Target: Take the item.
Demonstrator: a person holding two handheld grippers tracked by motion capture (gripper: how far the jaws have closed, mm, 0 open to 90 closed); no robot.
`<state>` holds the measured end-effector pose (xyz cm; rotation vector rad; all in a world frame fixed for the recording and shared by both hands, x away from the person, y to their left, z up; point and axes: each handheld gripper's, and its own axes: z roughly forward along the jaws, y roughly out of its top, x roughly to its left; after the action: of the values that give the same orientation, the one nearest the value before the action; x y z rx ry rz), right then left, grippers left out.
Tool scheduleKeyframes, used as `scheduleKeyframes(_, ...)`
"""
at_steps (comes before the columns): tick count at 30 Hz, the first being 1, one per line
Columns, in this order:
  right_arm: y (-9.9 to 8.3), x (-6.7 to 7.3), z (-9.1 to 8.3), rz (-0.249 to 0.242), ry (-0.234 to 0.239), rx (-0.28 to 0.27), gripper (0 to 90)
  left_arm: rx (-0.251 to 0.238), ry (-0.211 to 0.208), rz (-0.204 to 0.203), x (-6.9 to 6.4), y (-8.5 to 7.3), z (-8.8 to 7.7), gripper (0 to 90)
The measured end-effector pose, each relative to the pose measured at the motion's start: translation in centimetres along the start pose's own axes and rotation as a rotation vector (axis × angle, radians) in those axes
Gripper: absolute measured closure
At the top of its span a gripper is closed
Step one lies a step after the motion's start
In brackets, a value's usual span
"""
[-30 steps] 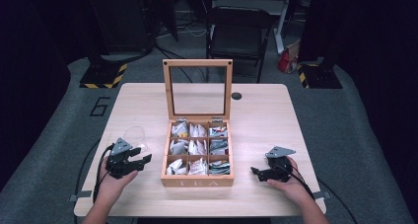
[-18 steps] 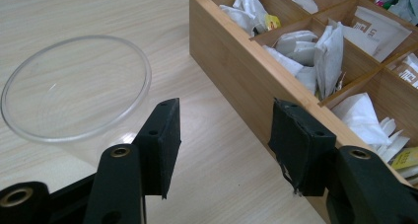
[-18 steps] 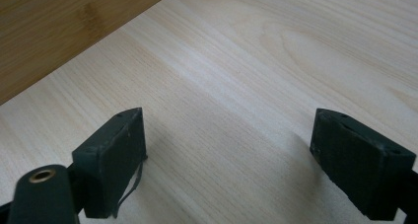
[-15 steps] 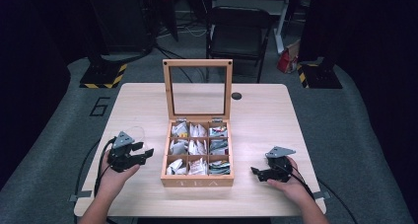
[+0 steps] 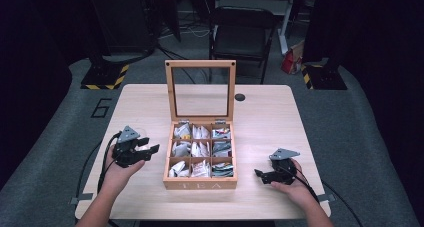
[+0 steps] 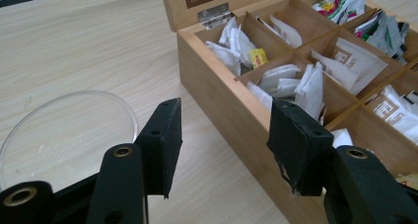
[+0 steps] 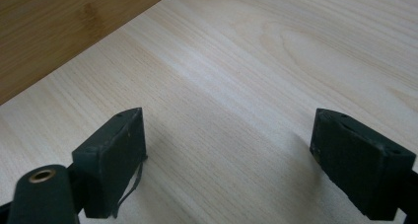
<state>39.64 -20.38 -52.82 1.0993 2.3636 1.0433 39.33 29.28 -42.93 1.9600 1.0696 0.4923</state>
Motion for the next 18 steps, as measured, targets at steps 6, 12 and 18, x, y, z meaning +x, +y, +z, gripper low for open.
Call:
scheduleKeyframes(6, 0.0, 0.0, 0.0, -0.002, 0.000, 0.000, 13.1, 0.003, -0.018, 0.010, -0.5, 0.7, 0.5, 48.8)
scheduleKeyframes(12, 0.0, 0.0, 0.0, 0.000, 0.000, 0.000, 13.1, -0.003, -0.047, 0.020, -1.2, 1.1, 1.1, 52.9)
scheduleKeyframes(18, 0.0, 0.0, 0.0, 0.000, 0.000, 0.000, 13.1, 0.008, -0.063, 0.043, -1.7, 1.4, 1.7, 55.8)
